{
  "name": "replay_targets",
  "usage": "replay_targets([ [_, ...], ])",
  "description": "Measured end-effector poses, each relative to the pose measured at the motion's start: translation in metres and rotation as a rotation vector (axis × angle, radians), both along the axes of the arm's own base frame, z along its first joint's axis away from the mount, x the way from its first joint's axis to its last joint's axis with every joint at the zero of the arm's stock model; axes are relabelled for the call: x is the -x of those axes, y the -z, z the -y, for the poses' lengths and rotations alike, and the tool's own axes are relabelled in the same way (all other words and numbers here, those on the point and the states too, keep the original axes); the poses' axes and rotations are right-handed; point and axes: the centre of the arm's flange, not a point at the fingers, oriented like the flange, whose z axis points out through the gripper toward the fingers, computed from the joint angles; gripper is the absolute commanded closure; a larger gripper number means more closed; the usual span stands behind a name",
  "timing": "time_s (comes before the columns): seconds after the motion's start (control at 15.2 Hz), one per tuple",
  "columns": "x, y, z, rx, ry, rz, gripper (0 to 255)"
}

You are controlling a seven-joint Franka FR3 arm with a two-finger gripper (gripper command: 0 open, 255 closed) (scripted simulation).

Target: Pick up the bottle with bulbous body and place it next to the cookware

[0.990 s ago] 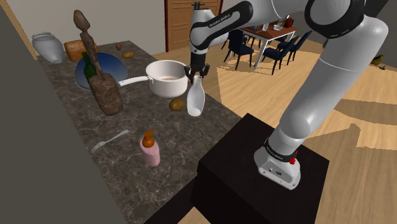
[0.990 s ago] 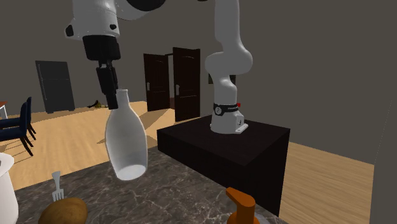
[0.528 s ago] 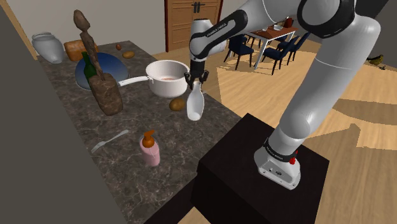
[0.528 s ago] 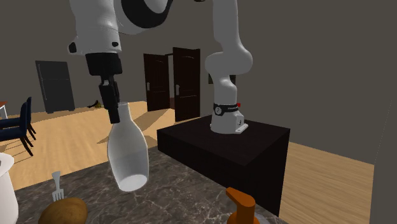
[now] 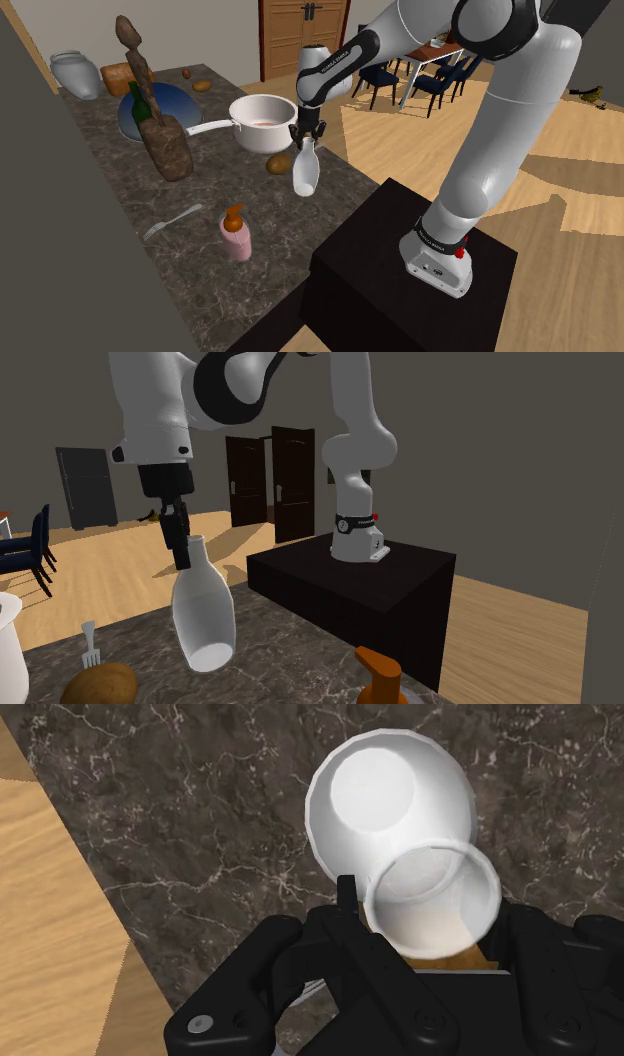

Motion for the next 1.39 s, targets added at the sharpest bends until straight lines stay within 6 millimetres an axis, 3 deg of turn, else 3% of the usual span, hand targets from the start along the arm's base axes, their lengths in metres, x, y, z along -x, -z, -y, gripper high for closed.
replay_targets([
  [0.4, 0.000, 0.004, 0.000, 0.000, 0.000, 0.000, 255],
  [0.46, 0.000, 0.004, 0.000, 0.000, 0.000, 0.001, 0],
  [0.86, 0.000, 0.004, 0.000, 0.000, 0.000, 0.001, 0],
  [1.12, -0.004, -0.035, 0.002, 0.000, 0.000, 0.002, 0],
  [1.39, -0.003, -0.046, 0.002, 0.000, 0.000, 0.001, 0],
])
